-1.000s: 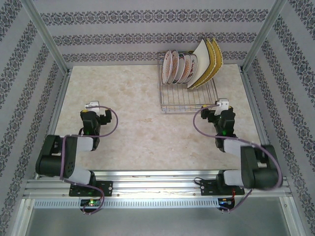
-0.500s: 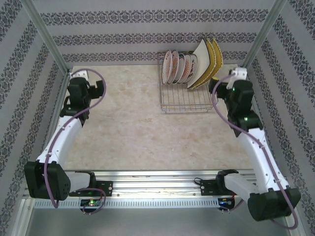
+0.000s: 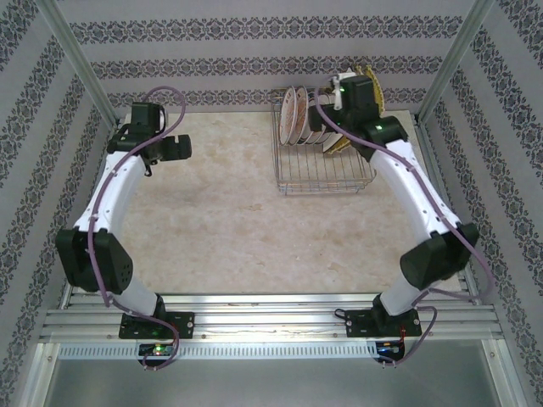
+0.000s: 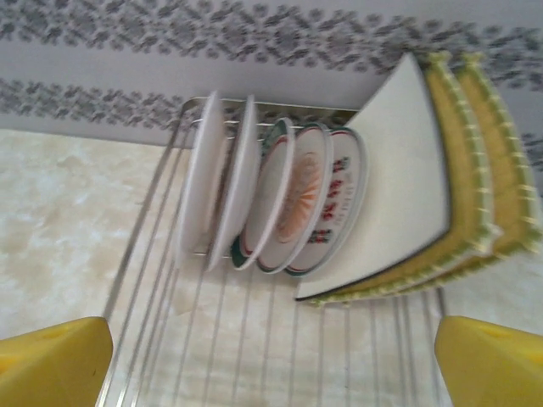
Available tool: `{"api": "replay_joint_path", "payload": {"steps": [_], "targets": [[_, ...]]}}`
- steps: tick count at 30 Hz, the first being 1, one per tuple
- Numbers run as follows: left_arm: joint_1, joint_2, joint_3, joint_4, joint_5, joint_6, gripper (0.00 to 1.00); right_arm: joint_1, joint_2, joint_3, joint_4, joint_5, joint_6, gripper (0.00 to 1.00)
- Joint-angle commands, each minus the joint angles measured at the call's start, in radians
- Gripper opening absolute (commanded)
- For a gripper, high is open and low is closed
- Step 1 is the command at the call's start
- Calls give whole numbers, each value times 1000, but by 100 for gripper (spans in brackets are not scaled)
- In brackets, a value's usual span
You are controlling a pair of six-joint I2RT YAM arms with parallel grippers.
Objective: Unload the plates from the dish rack
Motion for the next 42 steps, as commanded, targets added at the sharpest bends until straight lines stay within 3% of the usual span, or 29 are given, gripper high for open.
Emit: {"api": "replay_joint_path", "payload": {"steps": [1,16,25,42], "targets": [[-9,52,53,-146,32,-15,100,38,104,132,-45,43,2,98],[-8,108,21,-76,38,-10,100,89,693,884,-318,-8,115,95],[-8,149,43,-73,50,5,100,81,782,915,-279,7,164,80],[-8,123,37,-82,40,9,100,82,894,975,-200,121,218,72]]}}
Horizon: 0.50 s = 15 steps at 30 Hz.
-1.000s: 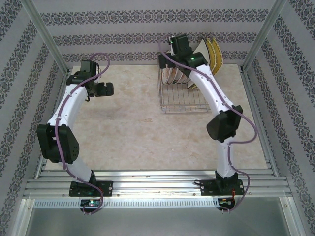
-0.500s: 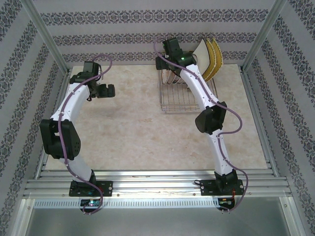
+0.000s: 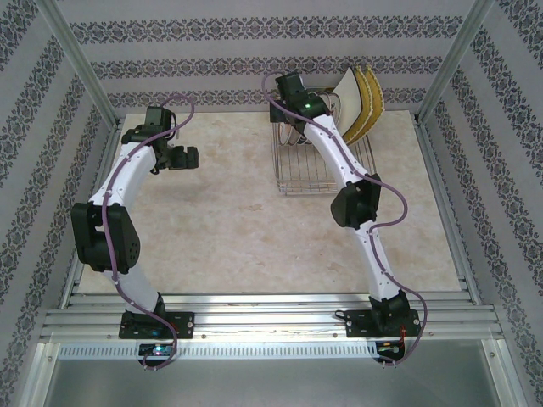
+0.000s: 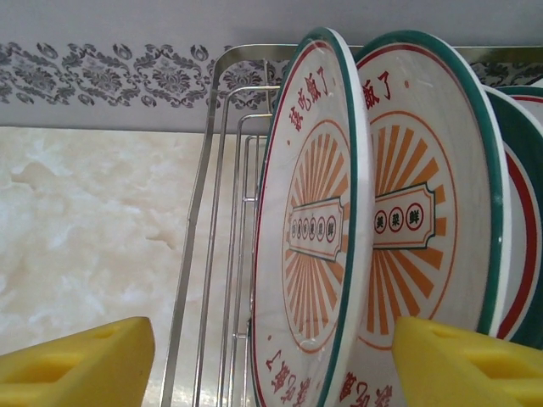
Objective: Unload the plates from the dish rack
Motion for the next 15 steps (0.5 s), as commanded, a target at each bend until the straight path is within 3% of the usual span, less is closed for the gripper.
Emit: {"api": "replay_joint_path", "payload": {"steps": [1,15], "targets": [[-7,-30,12,-8,-10,11,100,5,23,38,40,39,30,70],[-8,-51,-3,-13,-19,17,100,18,95,73,102,121,71,45]]}}
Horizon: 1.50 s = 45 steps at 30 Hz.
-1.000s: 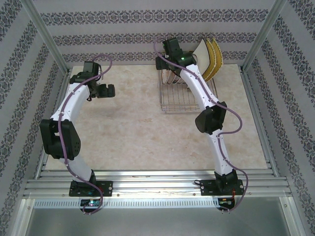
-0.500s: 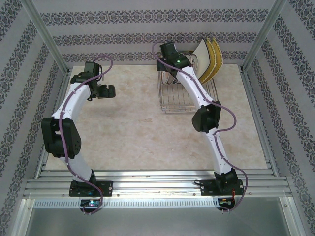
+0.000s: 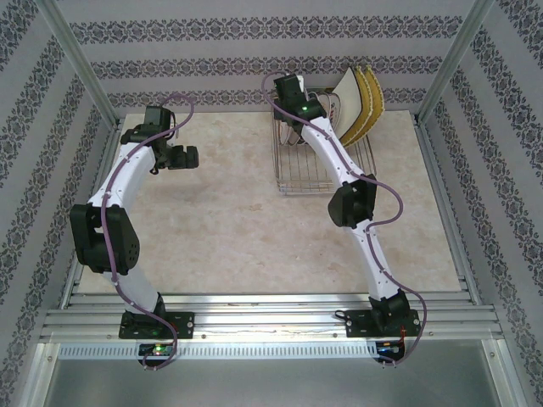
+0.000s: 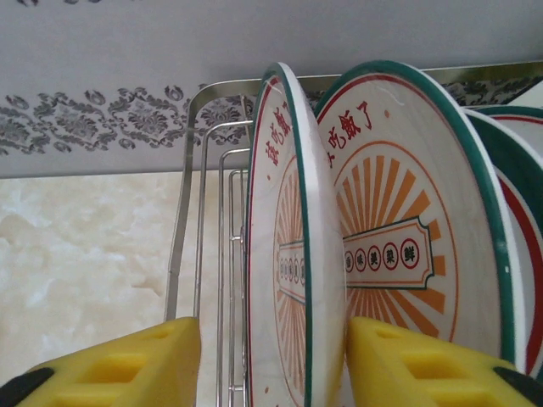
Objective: Unload the plates from the dish rack
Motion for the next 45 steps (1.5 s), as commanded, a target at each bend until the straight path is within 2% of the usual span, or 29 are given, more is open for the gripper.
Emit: {"api": "replay_joint_path", "payload": {"steps": [1,3,10,28,32,45], "targets": [[-8,-40,-5,-12,-22,14,100,18,35,31,29,51,27,44],[-8,-40,-7,-16,-22,16,100,18,40,31,34,63,35,40],[-8,-42,1,-22,-23,22,100,21,64,34,63,59,52,36],[-8,-55,-3,-25,-25,20,100,28,39,33,79,31,60,10],[-8,-53,6,-24,-15,17,100,29,13,28,90,46,52,0],[-8,-42,7,-41,-35,16,100,38,-96,28,96,82,1,0]]}}
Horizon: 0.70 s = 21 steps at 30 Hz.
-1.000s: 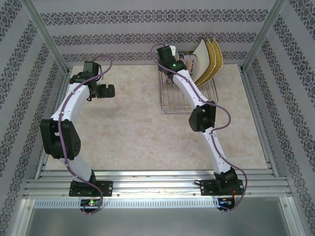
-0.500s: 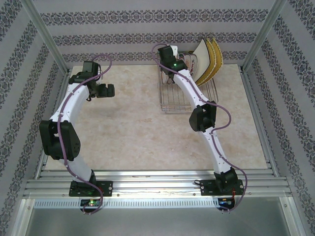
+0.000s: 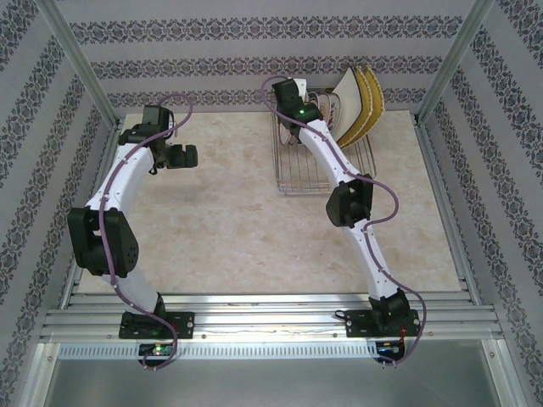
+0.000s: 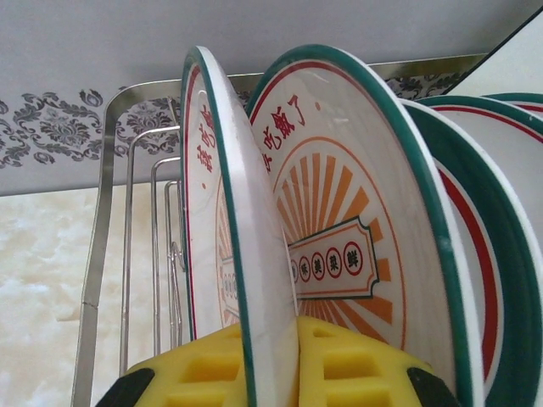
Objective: Unload the plates from the dish rack
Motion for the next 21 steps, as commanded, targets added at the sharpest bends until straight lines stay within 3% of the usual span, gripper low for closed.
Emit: {"api": "replay_joint_path", "payload": {"steps": [1,13,21], "targets": [[-8,-20,7,-38,-29,12,100,36,-140,21,83,-46,-14,0],[-9,-30,0,-29,-7,-1,100,51,-260,13,53,13,-77,0],[-12,-48,-29,-10,-4,-6,100,54,-409,-160,81,-89,-71,0]]}}
